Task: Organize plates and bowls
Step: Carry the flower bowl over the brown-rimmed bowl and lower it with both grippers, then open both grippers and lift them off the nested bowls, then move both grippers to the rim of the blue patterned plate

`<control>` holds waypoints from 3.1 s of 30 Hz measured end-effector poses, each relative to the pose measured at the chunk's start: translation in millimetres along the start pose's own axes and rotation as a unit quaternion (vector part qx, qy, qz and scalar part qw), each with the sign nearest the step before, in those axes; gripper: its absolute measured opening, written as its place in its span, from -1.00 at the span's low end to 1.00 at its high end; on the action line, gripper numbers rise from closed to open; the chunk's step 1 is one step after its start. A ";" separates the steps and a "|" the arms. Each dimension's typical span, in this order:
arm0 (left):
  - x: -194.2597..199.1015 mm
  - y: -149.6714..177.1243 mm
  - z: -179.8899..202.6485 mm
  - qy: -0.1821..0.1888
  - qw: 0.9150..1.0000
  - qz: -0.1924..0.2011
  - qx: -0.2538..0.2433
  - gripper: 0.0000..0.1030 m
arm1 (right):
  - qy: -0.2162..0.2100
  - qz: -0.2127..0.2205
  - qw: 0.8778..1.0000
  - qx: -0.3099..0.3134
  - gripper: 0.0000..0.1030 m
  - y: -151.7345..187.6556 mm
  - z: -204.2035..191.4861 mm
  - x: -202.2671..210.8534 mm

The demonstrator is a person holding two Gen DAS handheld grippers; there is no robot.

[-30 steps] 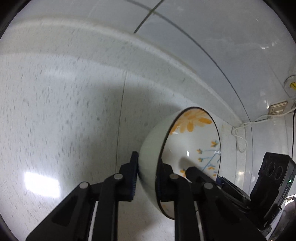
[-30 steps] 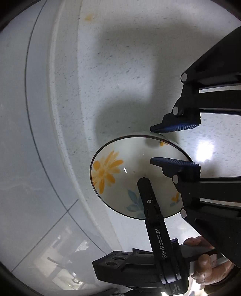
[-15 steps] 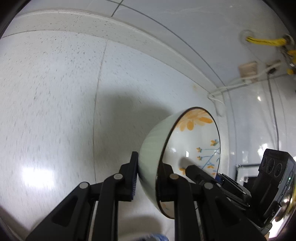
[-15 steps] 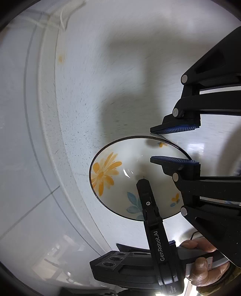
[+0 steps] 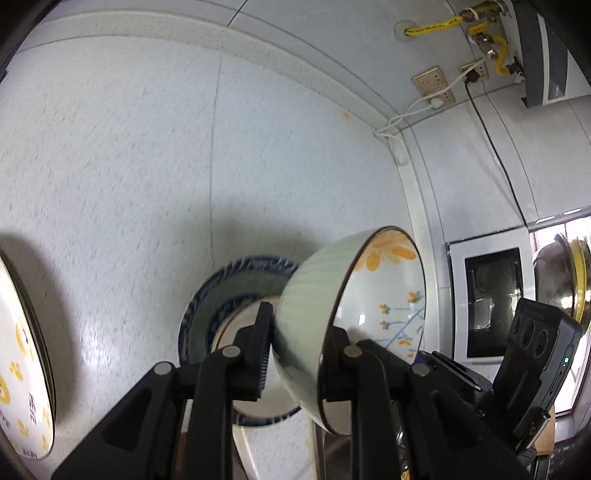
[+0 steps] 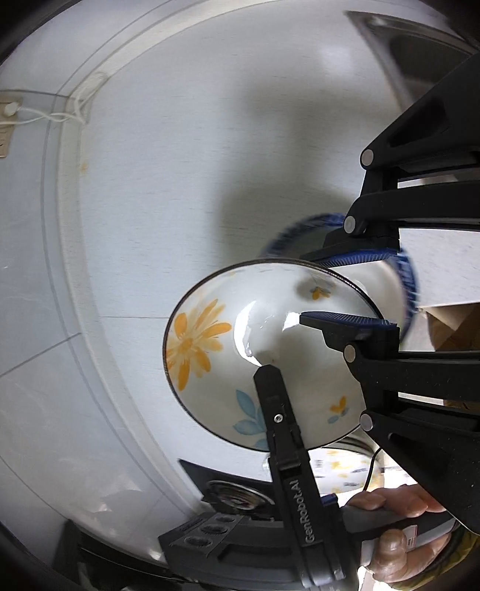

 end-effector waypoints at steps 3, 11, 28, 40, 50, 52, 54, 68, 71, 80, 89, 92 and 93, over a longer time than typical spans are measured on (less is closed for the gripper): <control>1.5 21.6 -13.3 -0.010 1.000 -0.006 0.013 -0.61 | -0.011 -0.019 1.000 0.002 -0.58 19.2 -4.2 -10.9; -6.3 46.1 -36.0 -0.033 0.999 -0.021 0.026 -0.60 | -0.013 -0.047 0.999 0.014 -0.58 38.8 -3.9 -27.6; -37.0 41.8 -39.0 -0.074 0.997 -0.019 0.015 -0.53 | -0.010 -0.045 0.998 0.052 -0.59 41.8 -8.0 -38.1; -47.1 44.2 -24.2 -0.114 0.992 -0.028 -0.049 -0.20 | -0.003 -0.018 0.998 0.063 -0.59 38.6 -5.9 -29.5; -47.1 43.2 -6.1 -0.122 0.987 -0.017 -0.102 0.23 | 0.002 0.006 0.998 0.060 -0.59 35.0 -2.1 -21.3; -44.2 41.9 -5.0 -0.117 0.988 -0.011 -0.103 0.24 | 0.003 0.014 0.998 0.060 -0.59 34.8 -1.2 -18.9; -40.3 40.0 -4.9 -0.114 0.988 -0.003 -0.103 0.28 | 0.004 0.020 0.998 0.059 -0.59 35.2 -0.6 -16.2; 14.4 42.1 18.5 -0.080 0.985 0.057 -0.141 0.33 | -0.004 0.104 0.994 0.023 -0.58 37.3 11.0 31.2; 32.5 52.5 23.1 -0.076 0.982 0.066 -0.162 0.44 | -0.007 0.129 0.992 0.008 -0.57 40.5 17.6 49.3; 76.7 89.6 27.6 -0.029 0.973 0.095 -0.207 1.00 | 0.005 0.200 0.980 -0.008 -0.08 66.1 32.0 91.4; 97.0 116.8 16.8 -0.058 0.965 0.115 -0.227 1.00 | -0.003 0.230 0.973 0.001 0.13 97.2 23.7 104.9; 95.1 119.6 4.0 -0.065 0.970 0.122 -0.199 1.00 | -0.005 0.225 0.974 0.001 0.14 103.6 24.3 101.0; 93.5 119.4 -0.6 -0.063 0.973 0.121 -0.188 0.99 | -0.005 0.224 0.975 0.000 0.15 104.6 25.6 98.8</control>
Point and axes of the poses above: each gripper's, at about its wrist camera, not at the fingertips, and x roughly against the way its jaws point, z to its right, y to its underside, the point moved 9 cm from there along -x, roughly the way its jaws point, and after that the axes turned 15 degrees about y, right-handed, at the moved point
